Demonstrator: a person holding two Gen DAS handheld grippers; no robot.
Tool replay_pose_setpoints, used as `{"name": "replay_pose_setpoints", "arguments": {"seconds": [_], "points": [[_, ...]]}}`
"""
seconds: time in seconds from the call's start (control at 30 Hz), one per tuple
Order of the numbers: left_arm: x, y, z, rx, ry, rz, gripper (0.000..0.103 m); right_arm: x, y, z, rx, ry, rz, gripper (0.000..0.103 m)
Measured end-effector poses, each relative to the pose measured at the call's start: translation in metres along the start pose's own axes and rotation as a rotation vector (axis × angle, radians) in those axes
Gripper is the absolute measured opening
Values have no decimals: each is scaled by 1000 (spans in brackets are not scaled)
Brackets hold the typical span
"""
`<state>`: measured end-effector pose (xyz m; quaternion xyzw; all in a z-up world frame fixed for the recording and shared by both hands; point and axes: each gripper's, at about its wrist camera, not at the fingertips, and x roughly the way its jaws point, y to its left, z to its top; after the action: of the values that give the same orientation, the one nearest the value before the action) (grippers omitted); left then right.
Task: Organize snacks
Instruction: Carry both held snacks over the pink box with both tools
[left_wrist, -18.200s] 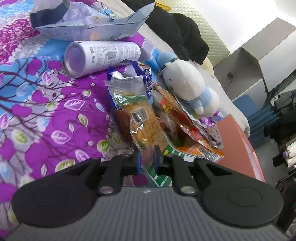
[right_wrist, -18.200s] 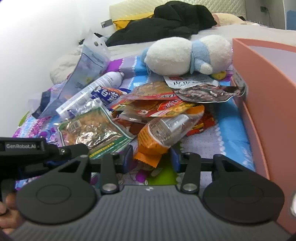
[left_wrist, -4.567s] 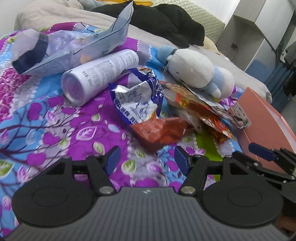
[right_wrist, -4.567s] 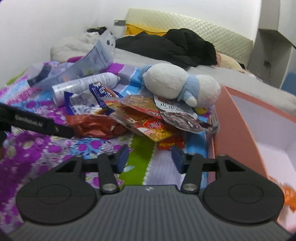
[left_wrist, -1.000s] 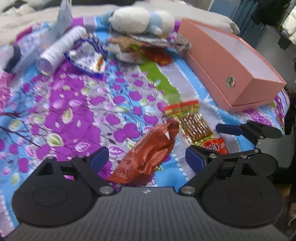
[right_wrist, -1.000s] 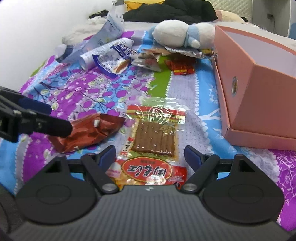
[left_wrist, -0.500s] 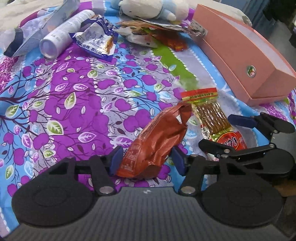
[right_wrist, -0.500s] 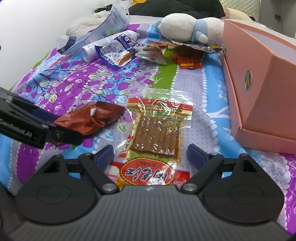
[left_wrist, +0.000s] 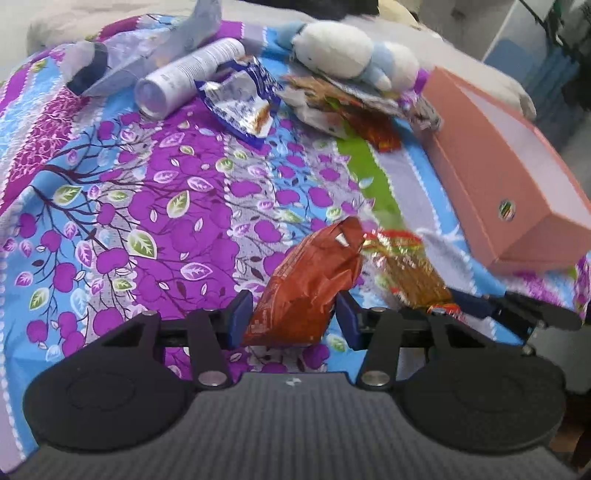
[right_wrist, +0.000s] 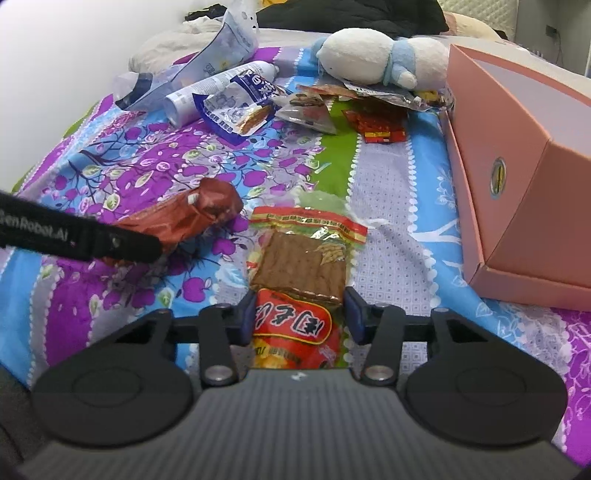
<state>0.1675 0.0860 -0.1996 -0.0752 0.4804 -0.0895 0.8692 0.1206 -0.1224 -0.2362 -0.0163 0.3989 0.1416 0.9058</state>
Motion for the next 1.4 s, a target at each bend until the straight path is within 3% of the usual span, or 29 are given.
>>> {"name": "replay_pose_setpoints", "arguments": {"seconds": [0.3,0.73,1.07,1.4], "points": [[-32,-4,13,-82,-64,8,44,-32,-5,12,36,-45,-11,46],[-77,-36,30,-113,-156,-54,43,-87,-11,35,44,-122,-48,45],[-112,-88,53,-54,-234,-130,43,-141,-34,56,57,-226,-102,45],[-127,-139,58,12,-241,-216,43,-186,-62,57,88,-277,-174,45]]}}
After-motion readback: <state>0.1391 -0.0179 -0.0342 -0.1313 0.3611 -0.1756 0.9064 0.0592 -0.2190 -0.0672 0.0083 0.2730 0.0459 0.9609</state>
